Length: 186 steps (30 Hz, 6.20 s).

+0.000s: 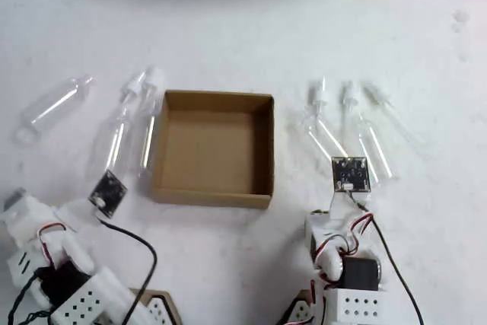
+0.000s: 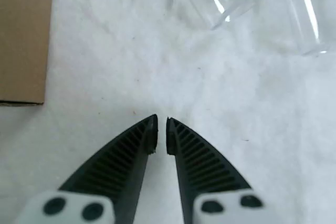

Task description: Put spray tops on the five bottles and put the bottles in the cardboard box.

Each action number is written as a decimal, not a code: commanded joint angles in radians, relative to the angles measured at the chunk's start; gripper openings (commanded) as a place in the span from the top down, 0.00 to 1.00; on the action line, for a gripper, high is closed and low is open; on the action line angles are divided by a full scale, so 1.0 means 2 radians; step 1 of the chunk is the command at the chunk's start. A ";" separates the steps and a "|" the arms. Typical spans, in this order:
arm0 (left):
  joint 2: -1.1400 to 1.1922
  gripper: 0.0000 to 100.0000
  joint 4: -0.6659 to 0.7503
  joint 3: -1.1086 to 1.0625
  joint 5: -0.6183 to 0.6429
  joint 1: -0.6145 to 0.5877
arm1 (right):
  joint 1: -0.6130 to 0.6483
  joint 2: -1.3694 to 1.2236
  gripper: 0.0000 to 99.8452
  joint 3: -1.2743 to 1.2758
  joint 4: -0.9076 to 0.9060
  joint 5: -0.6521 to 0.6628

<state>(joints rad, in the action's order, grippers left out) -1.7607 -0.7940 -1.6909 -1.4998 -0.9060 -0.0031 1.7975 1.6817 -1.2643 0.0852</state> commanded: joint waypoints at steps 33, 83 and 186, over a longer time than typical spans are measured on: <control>0.681 0.97 -0.383 0.930 0.059 0.211 | 0.005 0.003 0.99 0.004 -0.002 -0.005; 1.572 0.87 -0.286 1.677 0.177 0.260 | 0.005 0.003 0.99 0.004 -0.002 -0.005; 1.009 0.98 -0.499 1.679 0.663 0.266 | 0.005 0.003 0.99 0.004 -0.002 -0.005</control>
<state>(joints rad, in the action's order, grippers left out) 0.3644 -1.7806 1.6310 -0.2647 -0.3920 -0.0031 1.7975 1.6817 -1.2643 0.0852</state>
